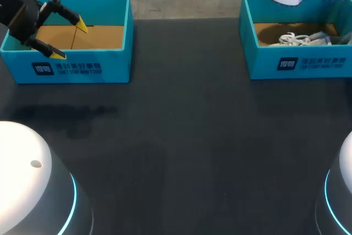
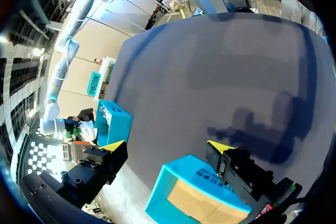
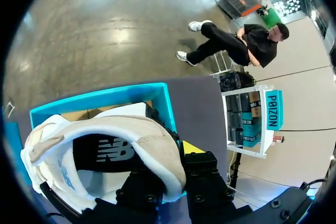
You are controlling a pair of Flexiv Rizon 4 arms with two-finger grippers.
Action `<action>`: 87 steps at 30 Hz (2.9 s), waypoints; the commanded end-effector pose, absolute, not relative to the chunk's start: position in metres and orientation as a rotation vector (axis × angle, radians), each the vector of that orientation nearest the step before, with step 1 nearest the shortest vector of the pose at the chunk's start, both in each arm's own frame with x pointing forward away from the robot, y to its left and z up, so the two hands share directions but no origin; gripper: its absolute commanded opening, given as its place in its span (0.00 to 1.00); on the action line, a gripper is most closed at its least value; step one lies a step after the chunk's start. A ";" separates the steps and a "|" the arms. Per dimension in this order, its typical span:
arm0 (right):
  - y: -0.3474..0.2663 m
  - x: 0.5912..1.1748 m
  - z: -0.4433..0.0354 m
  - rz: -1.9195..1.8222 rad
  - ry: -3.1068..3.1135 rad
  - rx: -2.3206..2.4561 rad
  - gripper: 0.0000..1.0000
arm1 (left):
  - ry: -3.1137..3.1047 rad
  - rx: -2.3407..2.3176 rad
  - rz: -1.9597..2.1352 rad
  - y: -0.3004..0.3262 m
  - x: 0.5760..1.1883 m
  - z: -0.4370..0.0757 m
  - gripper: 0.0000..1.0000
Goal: Take the shoe out of the shoebox, open the shoe tongue, remove and reinsert the insole, then place the shoe into the shoebox
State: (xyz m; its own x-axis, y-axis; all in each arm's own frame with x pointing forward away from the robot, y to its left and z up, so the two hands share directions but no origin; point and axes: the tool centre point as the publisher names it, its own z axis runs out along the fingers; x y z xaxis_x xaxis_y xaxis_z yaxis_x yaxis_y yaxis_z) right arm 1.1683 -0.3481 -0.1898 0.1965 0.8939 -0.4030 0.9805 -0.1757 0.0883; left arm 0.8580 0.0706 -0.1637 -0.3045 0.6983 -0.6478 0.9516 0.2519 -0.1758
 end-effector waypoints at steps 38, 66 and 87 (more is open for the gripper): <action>-0.355 1.155 -0.273 -0.404 1.695 2.188 0.00 | 2.090 1.503 -0.767 0.070 0.859 -0.164 1.00; -0.357 1.162 -0.314 -0.463 1.671 2.208 0.00 | 2.090 1.503 -0.767 0.070 0.859 -0.164 1.00; -0.357 1.165 -0.329 -0.457 1.671 2.221 0.00 | 2.090 1.503 -0.767 0.070 0.859 -0.164 1.00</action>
